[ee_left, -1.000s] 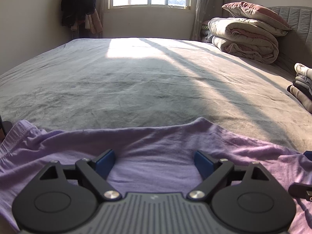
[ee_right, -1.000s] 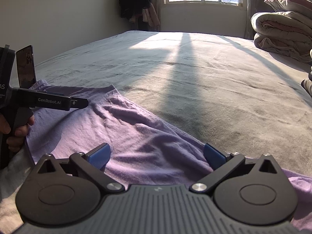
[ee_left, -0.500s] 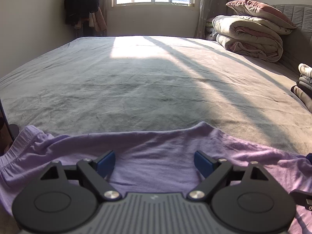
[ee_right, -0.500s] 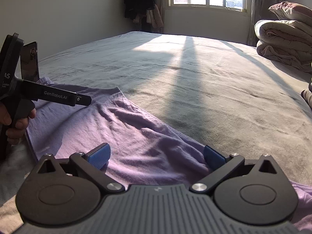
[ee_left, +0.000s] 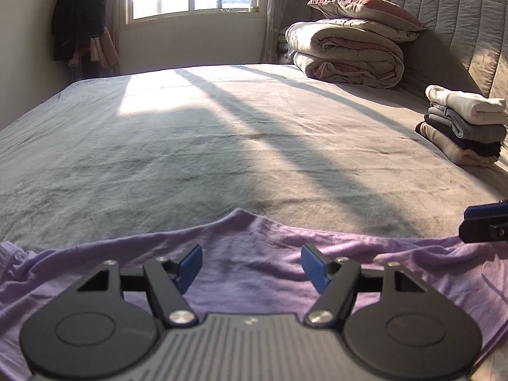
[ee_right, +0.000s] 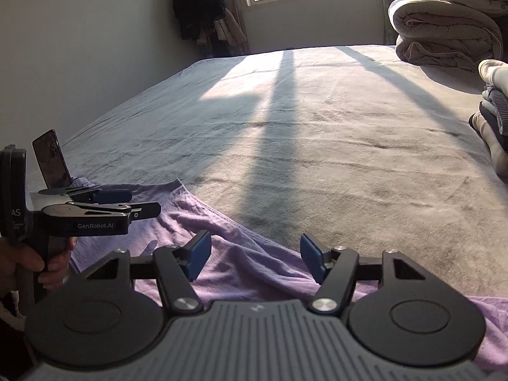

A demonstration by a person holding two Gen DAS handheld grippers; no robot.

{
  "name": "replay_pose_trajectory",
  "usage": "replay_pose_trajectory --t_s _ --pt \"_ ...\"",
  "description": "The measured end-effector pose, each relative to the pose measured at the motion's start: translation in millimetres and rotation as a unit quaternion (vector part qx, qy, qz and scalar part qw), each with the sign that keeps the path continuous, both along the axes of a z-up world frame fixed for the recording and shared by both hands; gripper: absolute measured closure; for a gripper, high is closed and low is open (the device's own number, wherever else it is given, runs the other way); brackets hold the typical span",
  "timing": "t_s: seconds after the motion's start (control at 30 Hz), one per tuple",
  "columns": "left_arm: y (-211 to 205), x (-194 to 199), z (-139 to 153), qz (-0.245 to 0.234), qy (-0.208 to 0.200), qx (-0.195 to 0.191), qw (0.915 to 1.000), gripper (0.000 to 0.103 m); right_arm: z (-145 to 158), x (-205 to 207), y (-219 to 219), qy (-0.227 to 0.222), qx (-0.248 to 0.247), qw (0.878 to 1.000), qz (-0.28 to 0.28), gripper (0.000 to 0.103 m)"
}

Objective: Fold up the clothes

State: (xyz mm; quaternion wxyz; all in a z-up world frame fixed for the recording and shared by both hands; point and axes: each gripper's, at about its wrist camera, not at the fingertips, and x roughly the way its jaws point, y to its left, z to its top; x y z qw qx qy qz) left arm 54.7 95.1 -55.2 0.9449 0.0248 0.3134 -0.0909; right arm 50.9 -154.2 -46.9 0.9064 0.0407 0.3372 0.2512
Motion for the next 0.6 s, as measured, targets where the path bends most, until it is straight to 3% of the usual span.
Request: replay_pose_trajectory --t_s 0.07,0.1,0.17,0.27,0.4,0.47,0.6 --pt "-5 4 3 -0.008 0.002 -0.005 0.9999 0.043 1 8 -5 0.02 0.011 1.0 0.007 0.061" --pt "-6 7 4 -0.009 0.002 -0.007 0.9999 0.048 2 12 -7 0.03 0.016 0.999 0.011 0.064" --pt "-2 15 6 0.001 -0.005 -0.005 1.0 0.049 3 20 -12 0.05 0.027 0.998 0.018 0.087" --pt "11 29 4 0.025 -0.001 -0.005 0.9997 0.049 5 32 -19 0.08 0.042 0.995 0.028 0.087" --pt "24 48 -3 0.032 0.037 0.002 0.9988 0.048 5 47 -25 0.116 0.056 0.991 0.046 0.086" --pt "29 53 -8 0.025 0.05 -0.002 0.9984 0.048 3 51 -26 0.124 0.063 0.989 0.049 0.076" --pt "34 55 -13 0.02 0.035 -0.012 0.9991 0.048 -6 61 -36 0.151 0.099 0.983 0.042 0.076"
